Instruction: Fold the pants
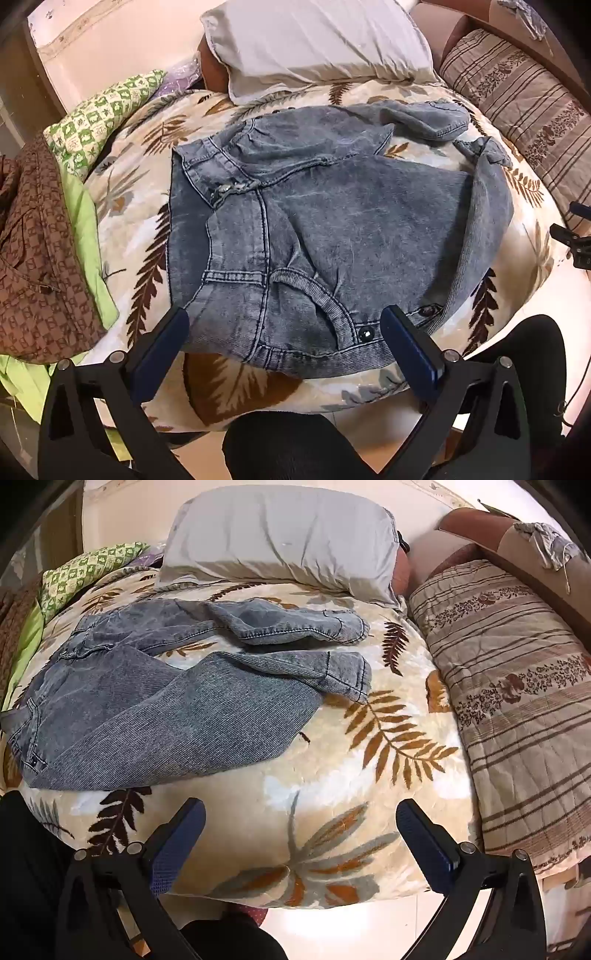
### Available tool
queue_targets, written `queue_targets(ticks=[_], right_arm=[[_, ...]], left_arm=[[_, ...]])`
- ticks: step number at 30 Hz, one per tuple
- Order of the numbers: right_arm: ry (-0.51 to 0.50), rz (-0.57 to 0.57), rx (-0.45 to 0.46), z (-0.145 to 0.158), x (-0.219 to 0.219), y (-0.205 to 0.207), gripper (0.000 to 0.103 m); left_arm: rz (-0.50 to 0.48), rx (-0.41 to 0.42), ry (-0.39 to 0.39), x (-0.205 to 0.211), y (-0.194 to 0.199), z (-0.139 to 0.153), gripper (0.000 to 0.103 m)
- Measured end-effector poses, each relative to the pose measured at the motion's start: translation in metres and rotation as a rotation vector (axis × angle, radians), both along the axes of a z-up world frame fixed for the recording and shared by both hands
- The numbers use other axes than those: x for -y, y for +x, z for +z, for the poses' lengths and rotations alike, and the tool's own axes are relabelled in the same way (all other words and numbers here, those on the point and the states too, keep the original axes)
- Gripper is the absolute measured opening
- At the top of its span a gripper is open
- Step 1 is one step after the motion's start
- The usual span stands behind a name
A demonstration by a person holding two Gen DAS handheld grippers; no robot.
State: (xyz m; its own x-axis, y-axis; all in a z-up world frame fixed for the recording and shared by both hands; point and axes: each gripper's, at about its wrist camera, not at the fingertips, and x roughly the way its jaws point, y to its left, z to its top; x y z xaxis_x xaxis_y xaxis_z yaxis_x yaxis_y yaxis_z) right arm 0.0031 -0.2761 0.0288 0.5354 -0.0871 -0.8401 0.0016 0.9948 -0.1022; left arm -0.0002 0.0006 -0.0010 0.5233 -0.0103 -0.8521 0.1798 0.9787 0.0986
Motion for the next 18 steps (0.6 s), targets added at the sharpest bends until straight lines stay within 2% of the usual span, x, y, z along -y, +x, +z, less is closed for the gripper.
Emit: queue_targets(ticks=[5,10,18], right_arm=[[0.008,0.000,0.003,0.000,0.000,-0.001,0.103],[0.011,0.003,0.004,0.002,-0.002,0.001,0.103],[0.019,0.017,0.026,0.005,-0.007,0.000,0.103]], left_arm=[[0.017,0.021,-0.039,-0.019,-0.011,-0.003,0.103],[0.047,-0.021,0.008,-0.009,0.002,-0.011,0.103],[0.067,-0.037,0.009,-0.010,0.002,-0.015,0.103]])
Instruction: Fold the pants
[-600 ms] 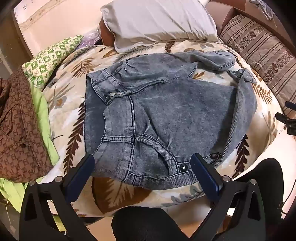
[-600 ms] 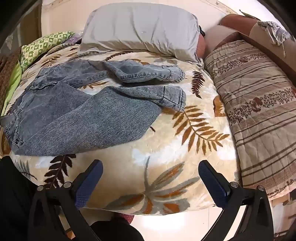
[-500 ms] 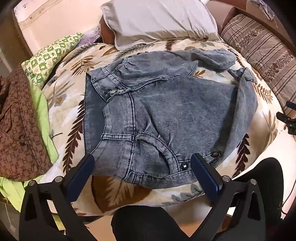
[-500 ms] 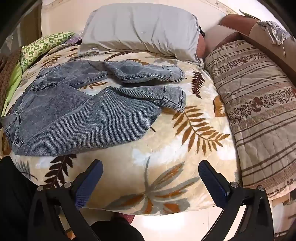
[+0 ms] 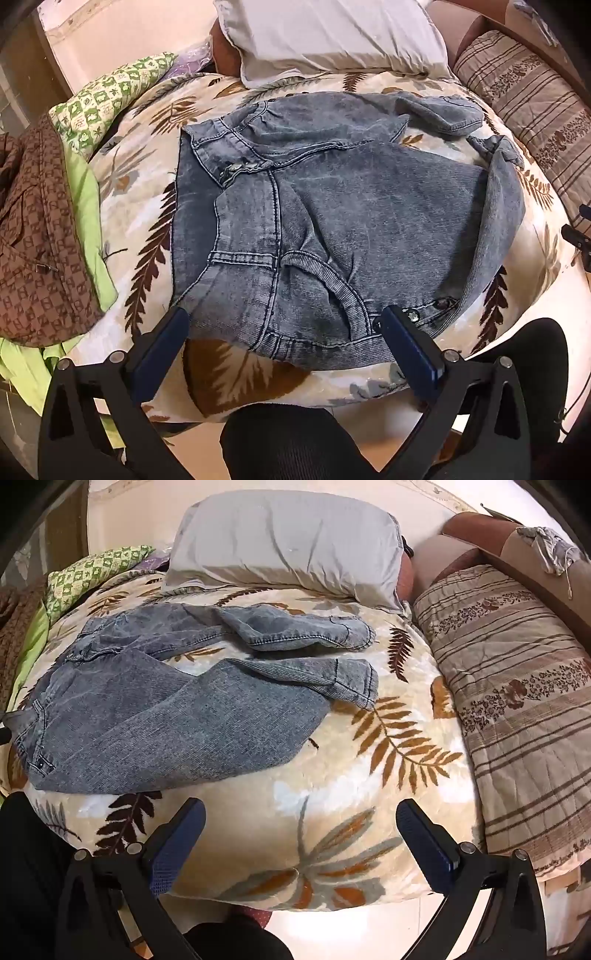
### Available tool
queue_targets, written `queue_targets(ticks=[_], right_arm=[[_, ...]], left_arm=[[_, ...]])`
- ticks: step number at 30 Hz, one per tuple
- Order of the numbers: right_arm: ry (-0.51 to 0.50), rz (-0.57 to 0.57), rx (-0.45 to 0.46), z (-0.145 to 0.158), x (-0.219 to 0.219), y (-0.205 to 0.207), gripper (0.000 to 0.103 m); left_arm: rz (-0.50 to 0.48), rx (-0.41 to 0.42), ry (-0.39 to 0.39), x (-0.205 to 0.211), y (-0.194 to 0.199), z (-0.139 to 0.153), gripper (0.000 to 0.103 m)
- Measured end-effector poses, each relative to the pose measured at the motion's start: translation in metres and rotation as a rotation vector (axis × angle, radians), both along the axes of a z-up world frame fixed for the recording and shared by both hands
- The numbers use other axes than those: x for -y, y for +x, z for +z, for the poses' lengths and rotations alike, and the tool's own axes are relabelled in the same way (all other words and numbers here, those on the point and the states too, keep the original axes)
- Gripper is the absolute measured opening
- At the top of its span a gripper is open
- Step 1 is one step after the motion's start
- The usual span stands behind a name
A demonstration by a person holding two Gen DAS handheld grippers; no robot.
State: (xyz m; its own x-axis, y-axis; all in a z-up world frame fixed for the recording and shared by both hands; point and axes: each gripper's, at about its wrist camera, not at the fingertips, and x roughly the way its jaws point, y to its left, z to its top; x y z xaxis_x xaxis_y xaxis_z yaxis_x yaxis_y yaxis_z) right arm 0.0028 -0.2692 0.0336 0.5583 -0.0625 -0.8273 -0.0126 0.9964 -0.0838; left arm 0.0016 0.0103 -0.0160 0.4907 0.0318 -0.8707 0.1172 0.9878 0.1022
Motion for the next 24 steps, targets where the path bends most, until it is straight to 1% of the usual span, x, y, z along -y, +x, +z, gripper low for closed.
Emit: queue_targets(ticks=[24], right_arm=[[0.009,0.028,0.046,0.011,-0.007,-0.005,0.103]], left_arm=[[0.019,-0.004,0.000,0.000,-0.002,-0.003,0.103]])
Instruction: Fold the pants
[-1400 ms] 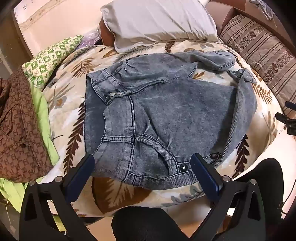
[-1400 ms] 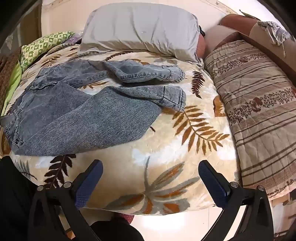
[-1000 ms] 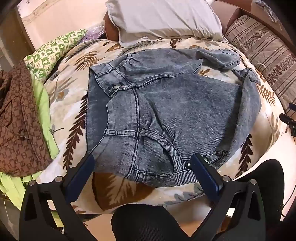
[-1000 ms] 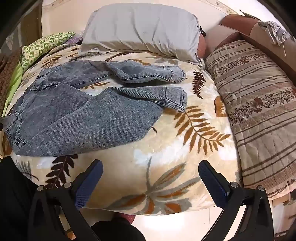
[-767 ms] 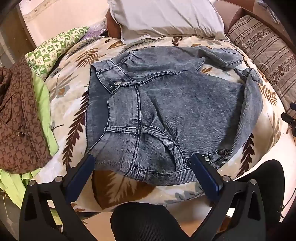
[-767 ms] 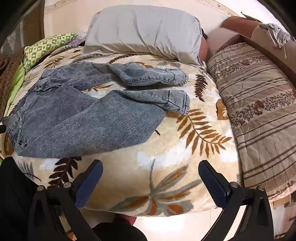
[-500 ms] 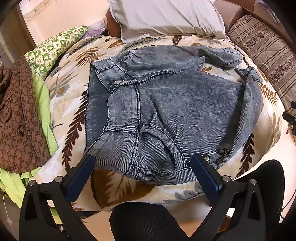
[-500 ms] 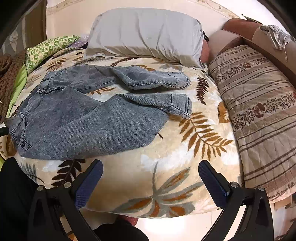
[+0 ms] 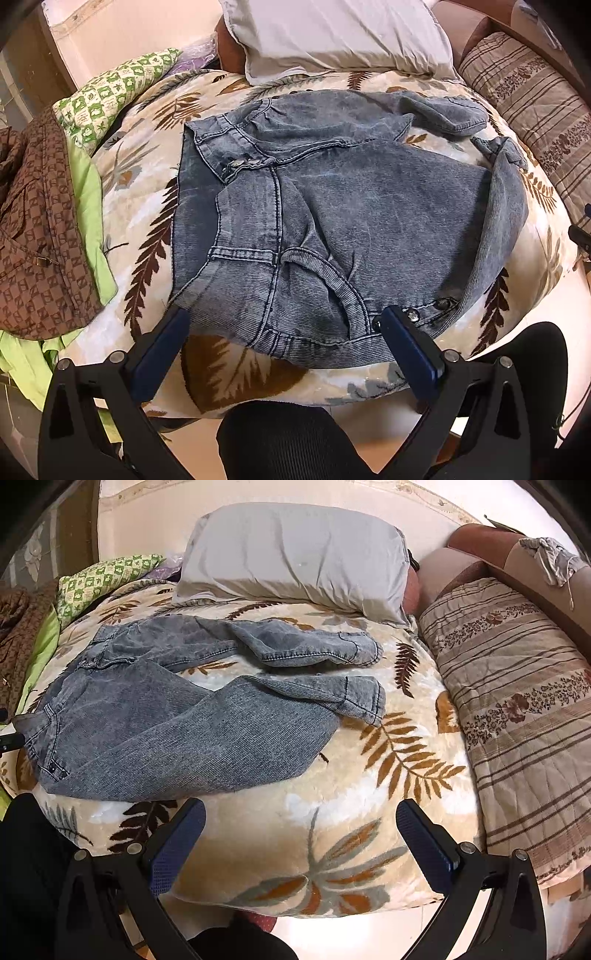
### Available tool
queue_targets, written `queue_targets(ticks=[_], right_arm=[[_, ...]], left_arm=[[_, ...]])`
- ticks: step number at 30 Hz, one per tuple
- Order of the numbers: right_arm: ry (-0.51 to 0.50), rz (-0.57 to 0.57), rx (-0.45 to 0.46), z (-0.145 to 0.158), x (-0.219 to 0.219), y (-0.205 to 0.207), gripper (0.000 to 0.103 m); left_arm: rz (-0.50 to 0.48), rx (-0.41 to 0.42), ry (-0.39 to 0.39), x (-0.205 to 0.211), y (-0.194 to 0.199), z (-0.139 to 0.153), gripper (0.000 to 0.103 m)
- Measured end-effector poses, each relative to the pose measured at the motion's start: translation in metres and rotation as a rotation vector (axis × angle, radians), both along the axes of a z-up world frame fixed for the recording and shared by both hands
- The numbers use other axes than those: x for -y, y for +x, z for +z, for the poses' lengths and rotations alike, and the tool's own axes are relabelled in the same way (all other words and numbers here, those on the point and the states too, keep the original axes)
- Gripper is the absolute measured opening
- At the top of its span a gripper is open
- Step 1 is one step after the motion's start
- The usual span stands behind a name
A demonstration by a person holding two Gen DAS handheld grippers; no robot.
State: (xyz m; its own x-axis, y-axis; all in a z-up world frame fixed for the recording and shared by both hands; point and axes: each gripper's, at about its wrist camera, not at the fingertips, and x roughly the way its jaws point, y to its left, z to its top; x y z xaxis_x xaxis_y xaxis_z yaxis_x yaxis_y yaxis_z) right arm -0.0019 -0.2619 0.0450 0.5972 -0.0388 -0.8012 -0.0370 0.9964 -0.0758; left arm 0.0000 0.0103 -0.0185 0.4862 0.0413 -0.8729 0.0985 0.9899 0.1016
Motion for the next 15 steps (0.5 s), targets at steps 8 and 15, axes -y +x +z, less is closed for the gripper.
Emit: queue_targets(ticks=[8,15], right_arm=[[0.008,0.001,0.009,0.0016,0.0008,-0.0014,0.103],[0.010,0.004,0.019,0.0043,0.0001,-0.0025,0.103]], left_arm=[[-0.004,0.002,0.006,0.0012,0.0004,0.0016,0.103],[-0.006,0.001,0.011,0.0034,0.0002,0.0021,0.103]])
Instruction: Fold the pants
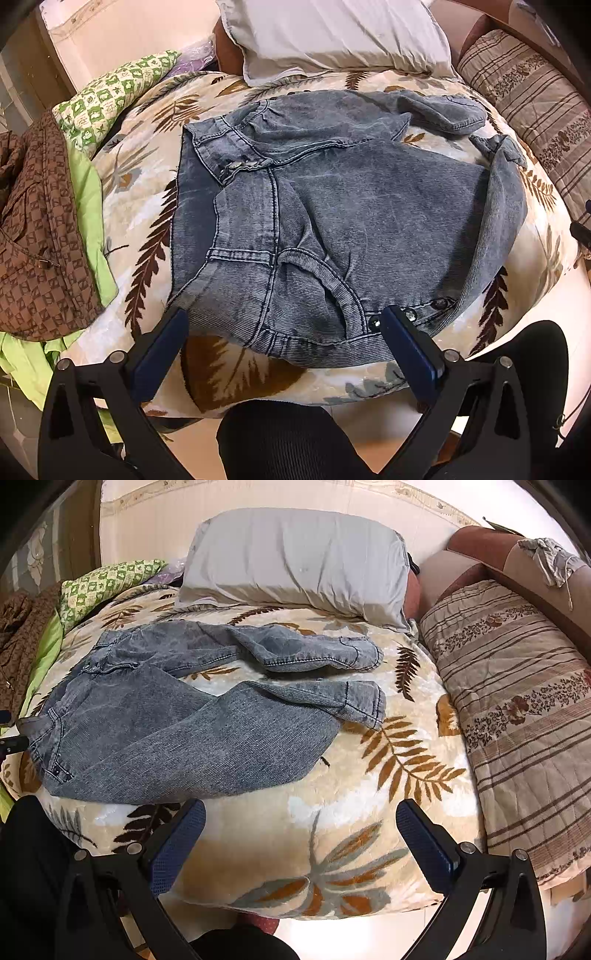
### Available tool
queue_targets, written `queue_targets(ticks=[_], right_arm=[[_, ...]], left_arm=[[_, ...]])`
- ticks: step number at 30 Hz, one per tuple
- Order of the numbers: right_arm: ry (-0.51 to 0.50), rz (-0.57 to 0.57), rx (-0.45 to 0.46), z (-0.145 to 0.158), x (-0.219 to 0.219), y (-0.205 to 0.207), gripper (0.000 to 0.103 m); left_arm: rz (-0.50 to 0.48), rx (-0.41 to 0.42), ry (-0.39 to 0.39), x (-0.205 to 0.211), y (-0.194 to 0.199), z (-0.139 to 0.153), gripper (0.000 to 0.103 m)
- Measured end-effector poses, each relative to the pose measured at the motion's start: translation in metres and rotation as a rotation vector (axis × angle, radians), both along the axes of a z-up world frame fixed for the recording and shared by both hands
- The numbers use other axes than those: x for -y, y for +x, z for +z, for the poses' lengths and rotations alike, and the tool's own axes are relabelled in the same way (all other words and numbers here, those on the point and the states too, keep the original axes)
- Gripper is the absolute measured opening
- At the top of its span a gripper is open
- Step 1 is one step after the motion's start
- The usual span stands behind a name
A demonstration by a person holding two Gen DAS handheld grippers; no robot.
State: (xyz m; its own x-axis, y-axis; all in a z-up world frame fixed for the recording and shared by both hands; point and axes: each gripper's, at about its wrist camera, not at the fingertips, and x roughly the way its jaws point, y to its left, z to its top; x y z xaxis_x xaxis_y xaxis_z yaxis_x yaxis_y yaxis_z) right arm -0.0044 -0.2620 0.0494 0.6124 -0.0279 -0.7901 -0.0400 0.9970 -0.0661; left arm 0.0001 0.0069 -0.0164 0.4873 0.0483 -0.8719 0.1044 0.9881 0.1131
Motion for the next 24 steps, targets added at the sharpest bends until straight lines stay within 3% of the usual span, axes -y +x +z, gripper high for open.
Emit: queue_targets(ticks=[24], right_arm=[[0.050,-0.039,-0.053,-0.011,0.021,0.003,0.103]], left_arm=[[-0.015,0.018,0.027,0.008,0.002,0.006,0.103]])
